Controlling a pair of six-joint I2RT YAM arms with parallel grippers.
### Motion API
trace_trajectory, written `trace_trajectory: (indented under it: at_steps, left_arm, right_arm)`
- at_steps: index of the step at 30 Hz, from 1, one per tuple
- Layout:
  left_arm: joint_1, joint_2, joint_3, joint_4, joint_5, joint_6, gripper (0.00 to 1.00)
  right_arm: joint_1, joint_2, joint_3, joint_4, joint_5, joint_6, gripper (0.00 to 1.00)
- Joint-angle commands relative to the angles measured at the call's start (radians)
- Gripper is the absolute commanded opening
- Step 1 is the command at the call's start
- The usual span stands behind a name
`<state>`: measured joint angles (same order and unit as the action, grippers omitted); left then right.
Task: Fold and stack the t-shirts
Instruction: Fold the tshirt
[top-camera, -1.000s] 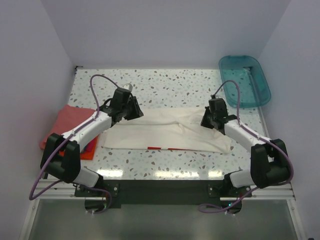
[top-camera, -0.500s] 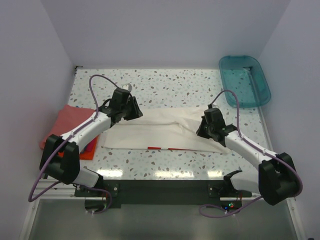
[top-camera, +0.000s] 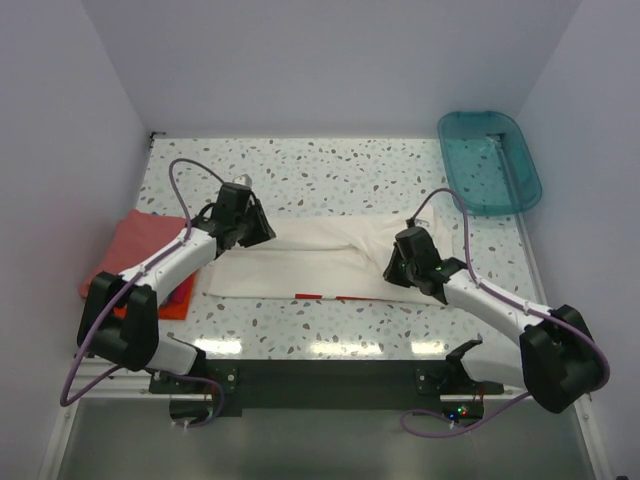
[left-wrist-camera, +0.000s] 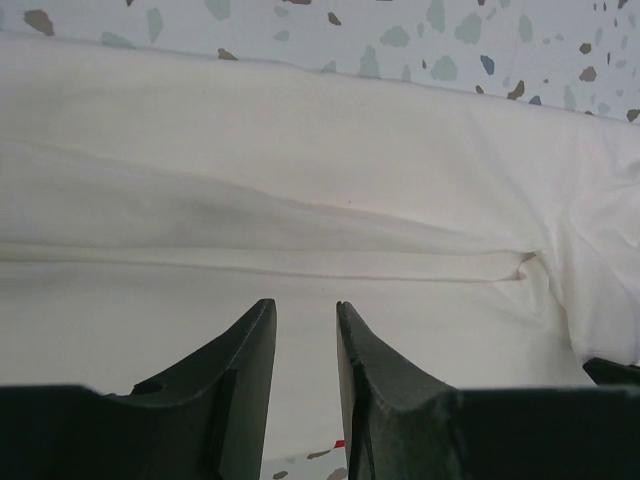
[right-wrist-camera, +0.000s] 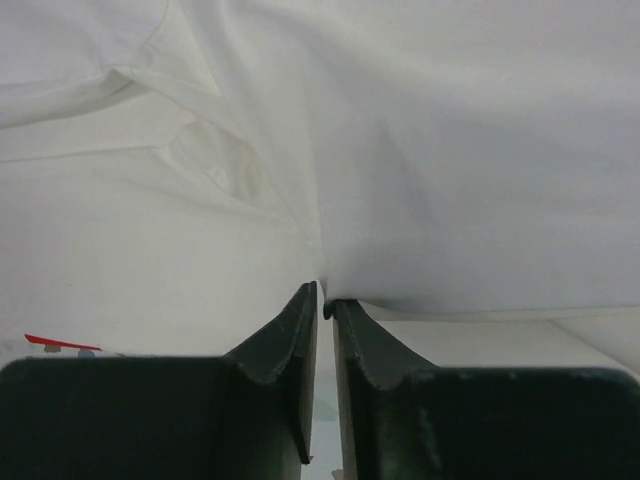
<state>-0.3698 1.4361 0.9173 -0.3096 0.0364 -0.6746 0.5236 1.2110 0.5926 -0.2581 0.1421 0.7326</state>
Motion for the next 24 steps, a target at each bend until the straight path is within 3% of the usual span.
trace_trajectory:
  at_steps: [1, 3, 4, 7, 13, 24]
  left_arm:
    - [0.052, -0.043, -0.021, 0.0, -0.033, -0.048, 0.35]
    - [0.089, -0.045, -0.023, -0.006, -0.056, -0.065, 0.36]
    - [0.101, -0.045, -0.023, -0.008, -0.064, -0.069, 0.36]
    - [0.143, -0.028, -0.006, -0.006, -0.085, -0.092, 0.36]
    - [0.149, 0.095, 0.11, -0.046, -0.197, -0.128, 0.33]
    - [0.143, 0.299, 0.256, -0.08, -0.273, -0.091, 0.24]
  right_arm:
    - [0.016, 0.01, 0.052, 0.034, 0.048, 0.013, 0.19]
    - [0.021, -0.007, 0.067, -0.003, 0.066, -0.002, 0.3]
    - [0.023, -0.036, 0.065, -0.012, 0.074, -0.016, 0.4]
    - [0.029, -0.109, 0.061, -0.041, 0.071, -0.047, 0.46]
    - [0.027, -0.082, 0.133, -0.032, 0.076, -0.117, 0.48]
    - [0.027, 0.43, 0.511, 0.026, 0.018, -0.233, 0.43]
